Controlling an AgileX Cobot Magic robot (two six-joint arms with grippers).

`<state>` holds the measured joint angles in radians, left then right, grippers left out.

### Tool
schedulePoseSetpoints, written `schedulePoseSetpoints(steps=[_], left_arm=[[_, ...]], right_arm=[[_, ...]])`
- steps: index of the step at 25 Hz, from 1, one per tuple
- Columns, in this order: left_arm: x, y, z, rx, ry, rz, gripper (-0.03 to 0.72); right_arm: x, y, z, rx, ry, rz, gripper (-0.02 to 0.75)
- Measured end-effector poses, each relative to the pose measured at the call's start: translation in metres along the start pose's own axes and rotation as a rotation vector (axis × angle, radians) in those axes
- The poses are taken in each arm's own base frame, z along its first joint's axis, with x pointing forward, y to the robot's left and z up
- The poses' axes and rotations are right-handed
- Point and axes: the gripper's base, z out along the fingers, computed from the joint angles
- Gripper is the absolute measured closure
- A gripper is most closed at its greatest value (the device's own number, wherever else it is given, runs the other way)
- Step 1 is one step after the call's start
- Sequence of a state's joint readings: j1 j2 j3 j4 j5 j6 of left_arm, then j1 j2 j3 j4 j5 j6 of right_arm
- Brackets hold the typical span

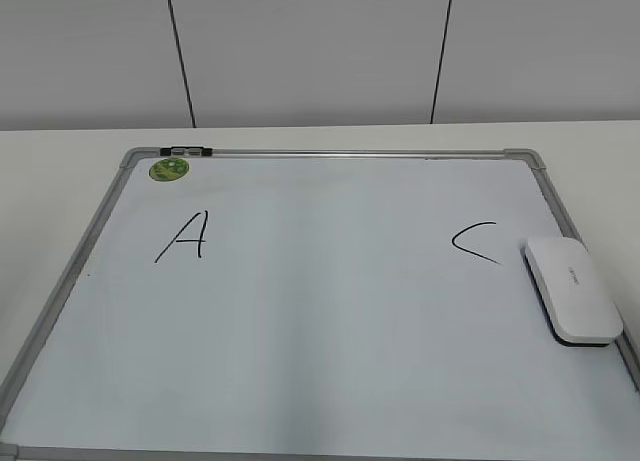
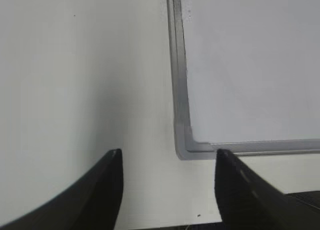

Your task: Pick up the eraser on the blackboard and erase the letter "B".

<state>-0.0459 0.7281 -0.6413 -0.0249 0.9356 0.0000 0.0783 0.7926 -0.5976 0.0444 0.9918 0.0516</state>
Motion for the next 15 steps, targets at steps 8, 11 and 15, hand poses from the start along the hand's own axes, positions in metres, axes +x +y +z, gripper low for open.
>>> schedulePoseSetpoints(steps=[8,11,15], left_arm=[[0.038,0.002,-0.009,-0.02,-0.022,0.015,0.251],[0.042,0.002,-0.011,-0.02,0.007,0.015,0.251],[0.051,0.003,-0.008,-0.031,0.055,0.006,0.251]], right_arm=[[0.029,-0.002,-0.002,-0.005,0.023,0.0,0.164],[0.037,-0.005,-0.004,0.026,0.081,-0.015,0.164],[0.038,-0.008,-0.005,0.063,0.098,-0.033,0.164]])
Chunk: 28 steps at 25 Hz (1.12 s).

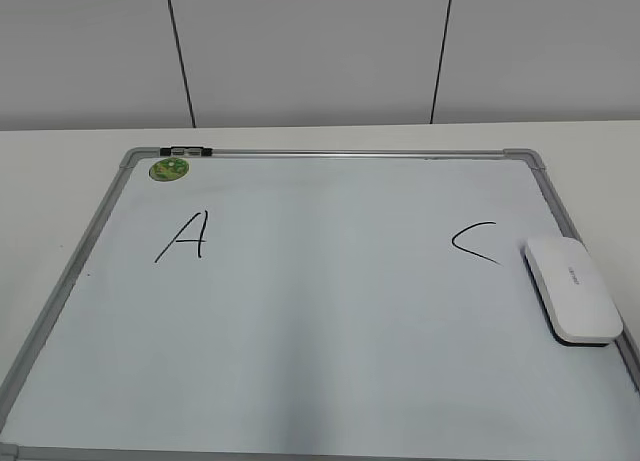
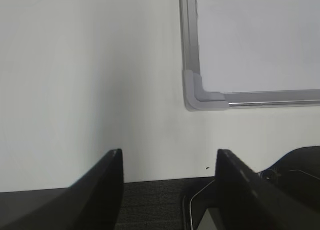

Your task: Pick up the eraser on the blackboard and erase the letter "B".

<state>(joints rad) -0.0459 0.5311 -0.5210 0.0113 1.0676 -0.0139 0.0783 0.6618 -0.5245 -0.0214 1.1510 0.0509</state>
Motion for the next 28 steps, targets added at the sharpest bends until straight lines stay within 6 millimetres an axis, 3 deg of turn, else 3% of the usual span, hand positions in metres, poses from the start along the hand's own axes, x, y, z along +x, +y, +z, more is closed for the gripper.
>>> schedulePoseSetpoints(steps=[12,28], left_arm=[[0.0027,0.0009,0.0009,-0.01,0.008,0.001,0.251],[0.0027,0.0009,0.0009,-0.01,0.008,0.0,0.252]], right_arm=[[-0.0015,0.0008,0.0001,-0.007,-0.021,-0.15,0.164],[-0.0014,0.0032,0.0022,-0.032,-0.032,-0.19,0.164]])
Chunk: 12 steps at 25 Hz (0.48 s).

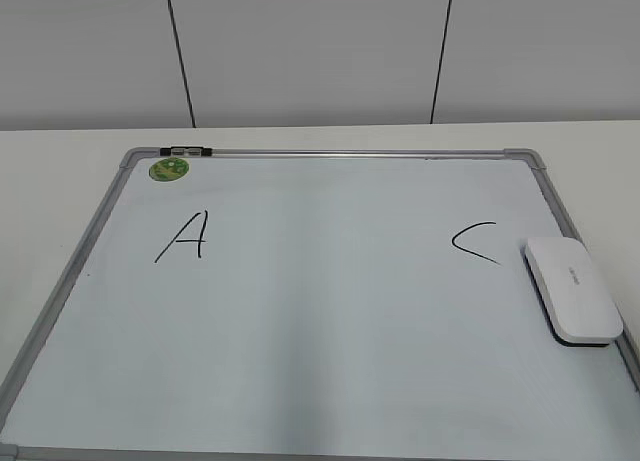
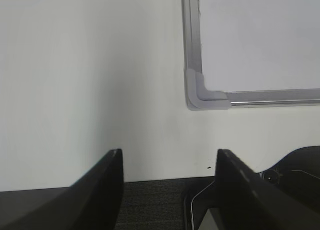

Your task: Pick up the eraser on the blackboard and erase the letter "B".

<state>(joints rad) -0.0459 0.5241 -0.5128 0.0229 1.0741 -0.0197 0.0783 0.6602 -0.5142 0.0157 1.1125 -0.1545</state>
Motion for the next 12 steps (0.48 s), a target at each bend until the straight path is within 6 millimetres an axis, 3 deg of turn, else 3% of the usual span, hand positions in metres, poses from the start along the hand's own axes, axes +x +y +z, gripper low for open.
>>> schedulePoseSetpoints(steps=[12], left_arm=[[0.0027,0.0001,-0.0045,0.0,-0.034,-0.001,0.252]], right_arm=[[0.0026,0.0005,-0.0043,0.005,-0.035,0.0,0.164]])
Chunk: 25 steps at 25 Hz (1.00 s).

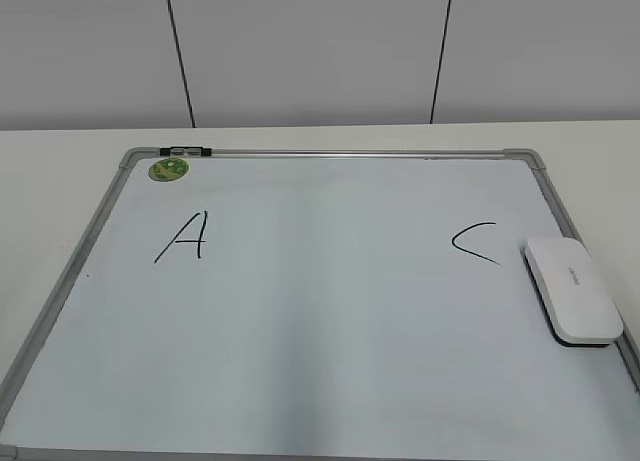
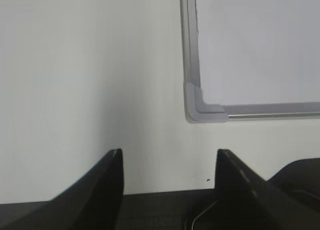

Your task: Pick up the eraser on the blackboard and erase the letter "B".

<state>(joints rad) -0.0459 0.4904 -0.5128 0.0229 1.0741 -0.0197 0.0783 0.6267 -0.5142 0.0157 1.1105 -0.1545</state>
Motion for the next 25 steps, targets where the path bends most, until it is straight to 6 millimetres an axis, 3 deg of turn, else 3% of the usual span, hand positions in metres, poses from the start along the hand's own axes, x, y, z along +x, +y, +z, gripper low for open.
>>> schedulePoseSetpoints(steps=[14,25], left_arm=[[0.04,0.001,-0.045,0.005,-0.376,-0.006,0.252],[0.052,0.002,-0.053,0.005,-0.452,-0.008,0.252]], right_arm=[[0.045,0.005,-0.046,0.102,-0.399,0.025,0.164],[0.075,0.011,-0.06,0.148,-0.597,0.035,0.164]])
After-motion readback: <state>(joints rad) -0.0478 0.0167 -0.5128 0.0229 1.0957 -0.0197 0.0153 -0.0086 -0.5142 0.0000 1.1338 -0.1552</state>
